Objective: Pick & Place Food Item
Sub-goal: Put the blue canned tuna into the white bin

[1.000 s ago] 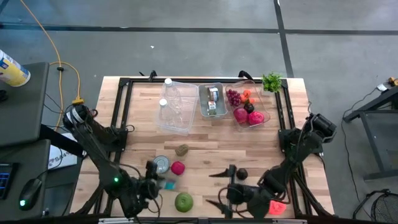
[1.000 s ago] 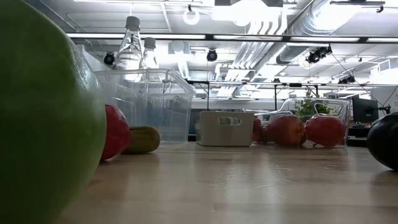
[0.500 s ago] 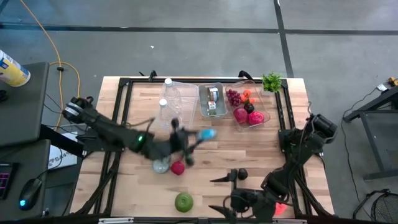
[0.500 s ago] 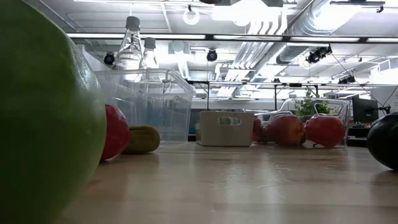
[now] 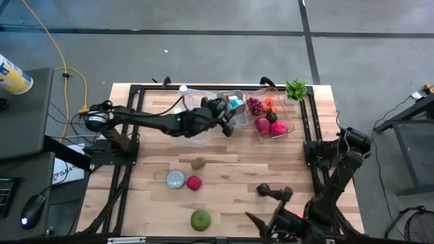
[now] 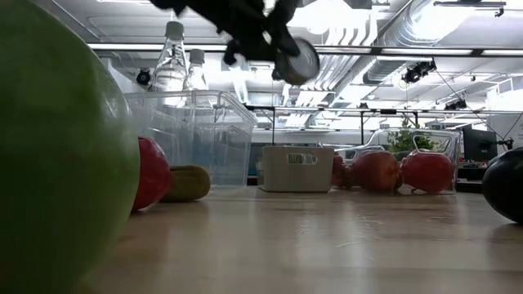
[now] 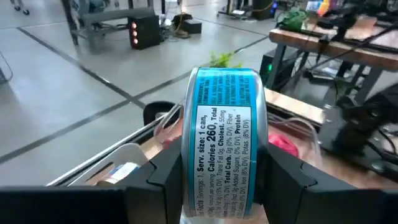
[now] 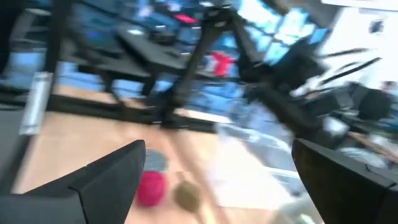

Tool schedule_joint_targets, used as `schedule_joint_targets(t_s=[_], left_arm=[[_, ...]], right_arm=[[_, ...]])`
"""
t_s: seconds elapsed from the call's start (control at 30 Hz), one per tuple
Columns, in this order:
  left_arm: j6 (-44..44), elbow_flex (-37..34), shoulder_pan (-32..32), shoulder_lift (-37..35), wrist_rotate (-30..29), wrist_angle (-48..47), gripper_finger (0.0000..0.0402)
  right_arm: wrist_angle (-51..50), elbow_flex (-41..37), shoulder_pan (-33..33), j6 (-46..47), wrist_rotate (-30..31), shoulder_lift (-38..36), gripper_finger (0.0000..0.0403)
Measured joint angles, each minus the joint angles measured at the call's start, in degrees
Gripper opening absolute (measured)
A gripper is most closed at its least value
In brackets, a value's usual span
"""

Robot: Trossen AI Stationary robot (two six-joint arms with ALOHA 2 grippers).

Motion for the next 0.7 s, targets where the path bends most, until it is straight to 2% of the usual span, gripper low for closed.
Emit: schedule_joint_targets(t_s=[0.1, 0.4, 0.7], left_arm=[[1.25, -0.01, 2.57, 3.31, 0.47, 1.77, 0.0147], [0.41, 0.06, 10.14, 7.44, 4.55, 2.6, 0.0147], [2.7, -0.01, 11.28, 8.45, 5.38, -0.14, 0.0147]], right_arm=[[-0.8, 0.0, 1.6, 0.25, 5.34, -0.02, 0.0394], [-0.86, 0.0, 3.63, -1.44, 5.42, -0.02, 0.0394], [-1.84, 0.0, 3.6, -1.4, 5.49, -0.04, 0.0394]])
